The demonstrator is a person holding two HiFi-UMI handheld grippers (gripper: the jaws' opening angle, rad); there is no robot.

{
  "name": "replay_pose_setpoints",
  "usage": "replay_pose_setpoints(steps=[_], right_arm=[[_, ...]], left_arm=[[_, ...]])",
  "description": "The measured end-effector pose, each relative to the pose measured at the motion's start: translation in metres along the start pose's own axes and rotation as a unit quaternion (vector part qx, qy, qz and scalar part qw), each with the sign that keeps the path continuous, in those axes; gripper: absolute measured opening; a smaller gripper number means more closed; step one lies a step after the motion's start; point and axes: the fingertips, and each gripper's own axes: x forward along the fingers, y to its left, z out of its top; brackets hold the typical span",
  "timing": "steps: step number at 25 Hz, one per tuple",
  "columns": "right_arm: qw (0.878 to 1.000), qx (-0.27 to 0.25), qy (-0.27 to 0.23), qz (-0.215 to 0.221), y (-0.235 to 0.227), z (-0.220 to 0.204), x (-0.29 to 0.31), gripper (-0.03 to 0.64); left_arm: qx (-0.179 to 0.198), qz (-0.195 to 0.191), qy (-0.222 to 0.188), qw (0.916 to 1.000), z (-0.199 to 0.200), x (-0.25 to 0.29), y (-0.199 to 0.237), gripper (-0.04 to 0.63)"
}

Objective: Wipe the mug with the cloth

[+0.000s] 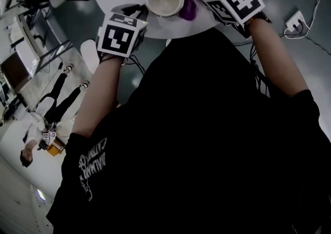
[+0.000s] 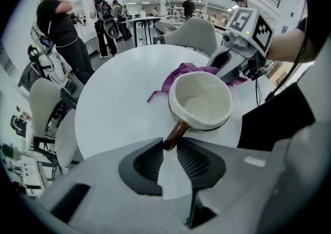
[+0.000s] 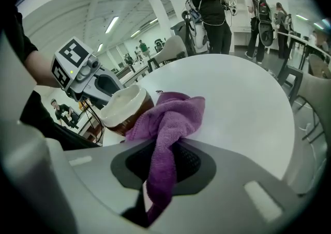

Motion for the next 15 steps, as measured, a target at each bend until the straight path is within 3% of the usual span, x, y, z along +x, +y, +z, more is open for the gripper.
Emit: replay_pose_setpoints(steps=[12,15], right_arm=[[0.998,0.041,0.004,-0.048,0.029,-0.029,-0.001,0.074],[0.998,0.044,-0.017,-0.045,0.043,-0.027,0.001,0.074]], left_arm=[[0.024,-0.010,-0.002,0.9997,-0.005,0.003,-0.001,0.086],[0.030,-0.008,-0.002,0.9995,-0.006,0.003,-0.003,0.084]])
